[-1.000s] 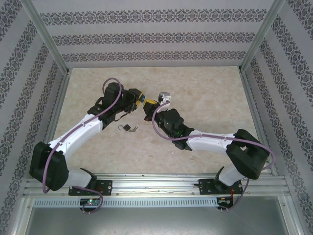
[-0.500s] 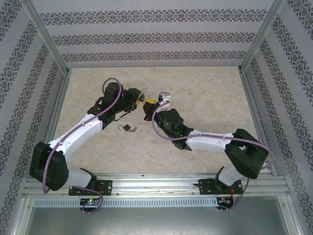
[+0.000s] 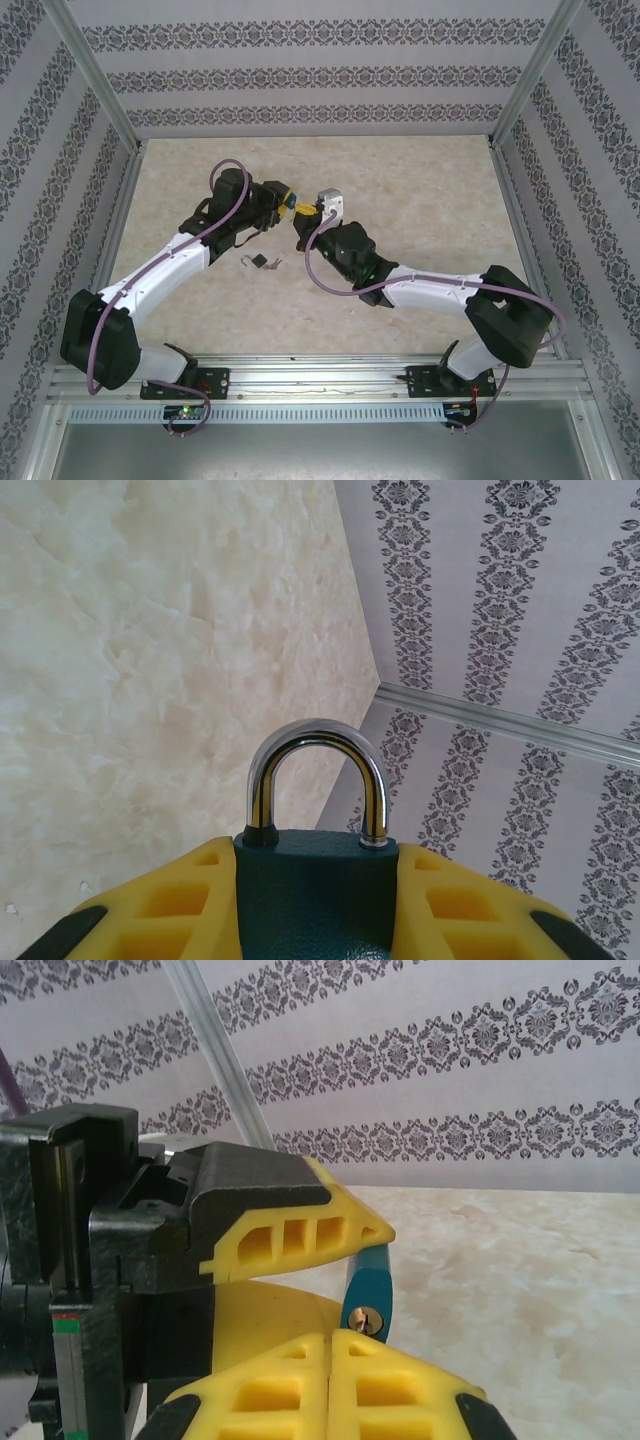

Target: Unlock with the key

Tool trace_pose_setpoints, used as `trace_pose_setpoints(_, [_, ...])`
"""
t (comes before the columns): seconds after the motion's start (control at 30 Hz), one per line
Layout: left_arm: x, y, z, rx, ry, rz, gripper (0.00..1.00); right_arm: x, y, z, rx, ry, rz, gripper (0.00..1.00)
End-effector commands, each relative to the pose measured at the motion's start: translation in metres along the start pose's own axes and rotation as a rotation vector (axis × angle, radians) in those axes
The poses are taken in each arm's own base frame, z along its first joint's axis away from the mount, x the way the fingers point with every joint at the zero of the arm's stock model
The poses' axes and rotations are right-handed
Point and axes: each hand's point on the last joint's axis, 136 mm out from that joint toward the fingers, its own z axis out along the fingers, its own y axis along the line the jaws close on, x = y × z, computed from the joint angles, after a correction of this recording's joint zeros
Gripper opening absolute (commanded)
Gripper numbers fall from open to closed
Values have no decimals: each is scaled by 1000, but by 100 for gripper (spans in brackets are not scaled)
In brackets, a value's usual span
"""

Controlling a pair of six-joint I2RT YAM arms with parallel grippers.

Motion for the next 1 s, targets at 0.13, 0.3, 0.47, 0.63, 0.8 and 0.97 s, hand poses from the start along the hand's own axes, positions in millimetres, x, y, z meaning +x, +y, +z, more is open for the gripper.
trace_pose_setpoints(0.13, [47,-33,-6,111,211,29,29,4,35,-1,-180,58,0,0])
trace_pose_setpoints(0.3, [47,-29,-6,101,212,30,29,-9,34,0,-193,32,55,0])
trace_pose_setpoints(0.47, [48,-24,-5,66,215,41,29,-20,20,2,-202,6,169,0])
trace_pose_setpoints(0.63, [45,-18,-6,34,196,50,29,-11,22,7,-252,24,240,0])
trace_pose_setpoints(0.8, [44,-19,-7,22,190,56,29,0,20,12,-260,37,295,0])
trace_pose_setpoints(0.97, [44,-20,-8,14,188,64,29,1,14,18,-268,28,352,0])
